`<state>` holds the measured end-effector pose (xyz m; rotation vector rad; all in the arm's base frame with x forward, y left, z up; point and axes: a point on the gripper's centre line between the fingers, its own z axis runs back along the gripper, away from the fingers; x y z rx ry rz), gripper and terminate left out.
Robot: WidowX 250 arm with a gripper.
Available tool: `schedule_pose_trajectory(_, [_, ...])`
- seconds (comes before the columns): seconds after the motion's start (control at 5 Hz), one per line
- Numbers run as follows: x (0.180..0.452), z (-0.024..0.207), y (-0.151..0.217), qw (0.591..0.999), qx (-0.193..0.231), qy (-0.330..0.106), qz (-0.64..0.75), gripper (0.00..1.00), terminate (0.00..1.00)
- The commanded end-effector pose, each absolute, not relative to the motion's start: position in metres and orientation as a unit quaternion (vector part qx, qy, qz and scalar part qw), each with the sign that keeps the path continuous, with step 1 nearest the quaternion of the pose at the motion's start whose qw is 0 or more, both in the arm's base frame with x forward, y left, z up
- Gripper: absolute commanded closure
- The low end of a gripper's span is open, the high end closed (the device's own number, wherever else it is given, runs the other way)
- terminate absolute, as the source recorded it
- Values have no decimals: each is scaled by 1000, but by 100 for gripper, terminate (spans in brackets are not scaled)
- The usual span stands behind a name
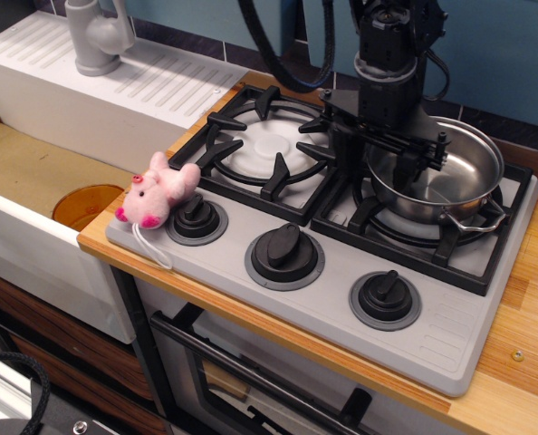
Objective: Put pan on stove and put stuffedpig in pan
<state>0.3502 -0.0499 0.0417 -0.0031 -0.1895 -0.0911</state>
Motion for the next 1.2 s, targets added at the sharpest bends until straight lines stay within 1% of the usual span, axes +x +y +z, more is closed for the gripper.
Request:
schedule_pose_trajectory(0.0, [358, 62, -46, 994, -5, -95, -56, 100, 0])
schedule_pose_trajectory(0.2, [354, 74, -43, 995, 2, -85, -56, 100, 0])
schedule_pose_trajectory(0.4, [348, 88, -43, 995, 21, -83, -50, 100, 0])
schedule_pose_trajectory(0.6, [341, 113, -43, 996, 35, -69, -44, 100, 0])
schedule_pose_trajectory(0.8, [345, 135, -33, 996, 49, -57, -53, 100, 0])
schedule_pose_trajectory(1.0, [358, 152, -8, 994, 65, -51, -75, 100, 0])
